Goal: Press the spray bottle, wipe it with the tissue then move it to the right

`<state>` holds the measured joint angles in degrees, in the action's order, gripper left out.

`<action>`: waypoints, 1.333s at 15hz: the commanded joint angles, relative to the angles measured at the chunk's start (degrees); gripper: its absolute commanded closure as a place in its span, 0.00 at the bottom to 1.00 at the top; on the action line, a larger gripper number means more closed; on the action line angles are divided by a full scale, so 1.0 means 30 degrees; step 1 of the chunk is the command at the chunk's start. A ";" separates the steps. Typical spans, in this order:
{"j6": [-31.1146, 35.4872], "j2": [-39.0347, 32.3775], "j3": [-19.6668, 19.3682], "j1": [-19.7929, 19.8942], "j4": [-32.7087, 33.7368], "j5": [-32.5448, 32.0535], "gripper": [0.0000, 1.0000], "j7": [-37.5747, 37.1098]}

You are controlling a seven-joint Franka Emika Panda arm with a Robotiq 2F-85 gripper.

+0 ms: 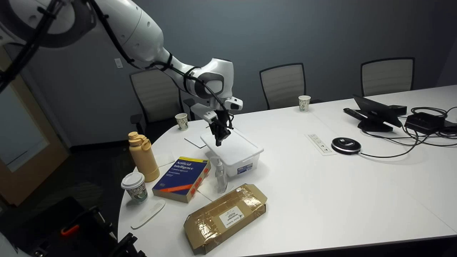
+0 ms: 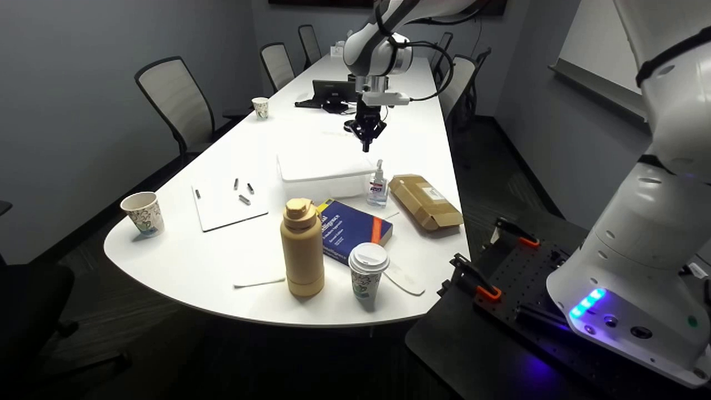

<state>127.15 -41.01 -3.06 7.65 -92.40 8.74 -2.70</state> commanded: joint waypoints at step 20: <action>0.0490 -0.4273 0.4332 -0.4113 0.2402 -0.2371 0.00 0.5534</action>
<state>127.75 -51.42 7.90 -5.07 -88.22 1.19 10.44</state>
